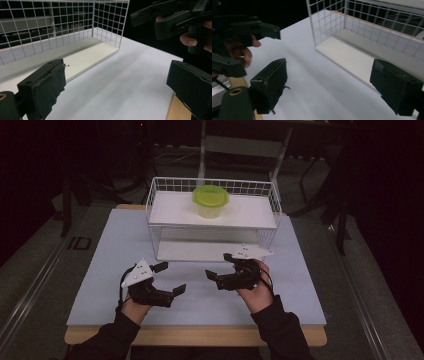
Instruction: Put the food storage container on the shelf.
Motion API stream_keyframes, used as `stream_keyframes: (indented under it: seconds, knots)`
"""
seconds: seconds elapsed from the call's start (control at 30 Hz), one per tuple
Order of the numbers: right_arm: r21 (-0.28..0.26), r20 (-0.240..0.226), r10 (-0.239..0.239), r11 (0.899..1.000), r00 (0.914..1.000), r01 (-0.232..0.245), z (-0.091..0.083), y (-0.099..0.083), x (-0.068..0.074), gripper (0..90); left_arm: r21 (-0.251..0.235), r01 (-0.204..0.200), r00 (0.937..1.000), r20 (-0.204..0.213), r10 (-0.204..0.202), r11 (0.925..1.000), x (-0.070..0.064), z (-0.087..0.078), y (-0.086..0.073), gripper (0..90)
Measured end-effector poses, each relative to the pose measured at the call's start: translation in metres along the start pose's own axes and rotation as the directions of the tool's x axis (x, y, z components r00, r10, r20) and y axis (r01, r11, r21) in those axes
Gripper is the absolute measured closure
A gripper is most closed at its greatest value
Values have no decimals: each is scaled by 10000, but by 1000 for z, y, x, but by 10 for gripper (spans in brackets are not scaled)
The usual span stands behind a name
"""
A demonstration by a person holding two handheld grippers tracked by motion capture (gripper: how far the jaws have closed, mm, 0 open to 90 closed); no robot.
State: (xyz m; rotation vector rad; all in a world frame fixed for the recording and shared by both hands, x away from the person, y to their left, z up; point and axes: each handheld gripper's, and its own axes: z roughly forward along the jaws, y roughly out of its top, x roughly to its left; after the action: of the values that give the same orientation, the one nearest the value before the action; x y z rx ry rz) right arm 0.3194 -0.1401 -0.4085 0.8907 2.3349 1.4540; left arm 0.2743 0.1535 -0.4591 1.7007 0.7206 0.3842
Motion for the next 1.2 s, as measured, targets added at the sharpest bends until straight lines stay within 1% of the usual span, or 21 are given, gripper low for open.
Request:
stream_keyframes:
  seconds: [0.07, 0.1, 0.13, 0.17, 0.2, 0.3, 0.4, 0.47, 0.53, 0.6, 0.63, 0.7, 0.73, 0.8, 0.83, 0.93, 0.97, 1.1, 1.2]
  knots:
    - [-72, -39, 101, 9999, 9999, -101, -2, -7, -3, 140, 100, -73, 10000, -16, 73, 9999, 0, 1, -2, 27]
    - [-80, 95, 22, 10000, 10000, -21, -4, -13, -5, 140, 152, -105, 9999, -18, 105, 9998, 0, 1, -3, 28]
    - [-85, 109, 1, 10000, 9999, 0, -5, -17, -7, 140, 210, -141, 9999, -4, 141, 9997, 0, 2, -3, 28]
    - [-48, 22, 50, 10000, 10000, -49, -6, -22, -9, 140, 252, -146, 9999, 10, 146, 9996, 1, 3, -5, 27]
    - [-25, 74, 78, 10000, 9999, -78, -8, -27, -11, 140, 296, -152, 9999, 31, 151, 9994, 1, 4, -5, 28]
    - [-41, 37, -15, 10000, 10000, 15, -11, -39, -15, 140, 412, -172, 9998, 47, 170, 9990, 1, 5, -7, 28]
    - [41, 172, -96, 9999, 9998, 95, -16, -48, -17, 141, 454, -234, 9997, 80, 231, 9987, 0, 6, -8, 28]
    - [66, 393, -241, 9997, 9989, 239, -19, -54, -17, 142, 460, -265, 9996, 90, 261, 9986, -1, 6, -9, 28]
    - [69, 433, -201, 9998, 9989, 198, -22, -59, -18, 143, 470, -310, 9995, 129, 304, 9984, -1, 6, -9, 27]
    - [48, 482, -176, 9998, 9987, 174, -23, -61, -18, 143, 517, -357, 9992, 173, 348, 9980, -2, 6, -10, 28]
    - [97, 529, -243, 9997, 9983, 238, -26, -66, -18, 143, 526, -379, 9992, 181, 370, 9979, -3, 7, -10, 28]
    - [125, 616, -351, 9993, 9975, 344, -29, -70, -16, 143, 561, -457, 9988, 220, 445, 9974, -4, 7, -11, 28]
    - [133, 618, -446, 9989, 9971, 439, -30, -72, -15, 143, 553, -465, 9987, 255, 452, 9974, -5, 7, -11, 28]
    - [284, 879, -845, 9962, 9925, 823, -31, -77, -12, 143, 650, -582, 9980, 270, 566, 9962, -6, 8, -12, 28]
    - [369, 891, -941, 9952, 9916, 911, -31, -79, -11, 143, 660, -625, 9977, 301, 607, 9959, -7, 8, -13, 28]
    - [432, 829, -808, 9961, 9933, 775, -32, -85, -10, 143, 730, -691, 9971, 377, 664, 9949, -9, 9, -14, 28]
    - [473, 811, -866, 9954, 9929, 829, -33, -86, -9, 143, 723, -686, 9970, 400, 659, 9950, -9, 9, -15, 28]
    - [460, 933, -861, 9956, 9919, 821, -35, -89, -11, 146, 735, -651, 9970, 464, 618, 9952, -9, 10, -15, 27]
    - [460, 964, -731, 9966, 9927, 689, -35, -90, -12, 147, 752, -641, 9972, 434, 610, 9951, -8, 10, -16, 28]
